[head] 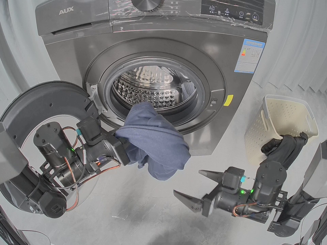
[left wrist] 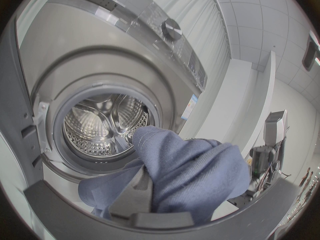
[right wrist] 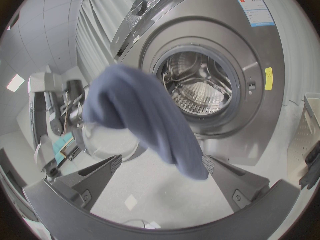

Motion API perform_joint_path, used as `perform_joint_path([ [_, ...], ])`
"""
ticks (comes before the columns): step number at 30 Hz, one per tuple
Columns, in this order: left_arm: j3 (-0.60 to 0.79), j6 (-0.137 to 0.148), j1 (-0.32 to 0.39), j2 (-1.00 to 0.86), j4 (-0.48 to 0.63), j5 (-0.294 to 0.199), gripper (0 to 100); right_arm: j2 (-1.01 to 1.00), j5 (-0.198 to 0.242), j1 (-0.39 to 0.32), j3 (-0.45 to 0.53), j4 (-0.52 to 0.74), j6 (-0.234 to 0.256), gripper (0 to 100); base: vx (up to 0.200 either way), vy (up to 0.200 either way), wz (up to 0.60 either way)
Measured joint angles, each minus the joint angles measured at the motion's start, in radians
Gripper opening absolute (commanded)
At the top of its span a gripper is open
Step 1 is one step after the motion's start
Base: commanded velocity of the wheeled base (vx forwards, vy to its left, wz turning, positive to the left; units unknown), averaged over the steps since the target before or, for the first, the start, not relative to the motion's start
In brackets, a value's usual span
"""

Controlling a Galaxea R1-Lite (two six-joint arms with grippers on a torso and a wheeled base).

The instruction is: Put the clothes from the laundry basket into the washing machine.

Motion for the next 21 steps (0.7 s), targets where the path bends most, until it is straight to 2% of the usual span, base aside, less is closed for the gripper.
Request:
perform_joint_path([
  [4,0.025,-0.010,-0.001,-0.064,0.000,-0.006,0,-0.060,0.023,0.018,0.126,0.001,-0.015,100,0.000,0.000,0.00],
  [7,0.050,-0.014,-0.002,-0.109,0.000,-0.009,0,-0.111,0.042,0.018,0.177,-0.003,-0.024,100,0.000,0.000,0.00],
  [13,0.088,-0.012,0.001,-0.154,0.001,-0.003,0,-0.168,0.053,-0.045,0.182,-0.007,-0.029,100,0.000,0.000,0.00],
  [21,0.126,-0.005,-0.007,-0.177,0.001,0.003,0,-0.183,0.055,-0.114,0.134,-0.010,-0.030,100,0.000,0.000,0.00],
])
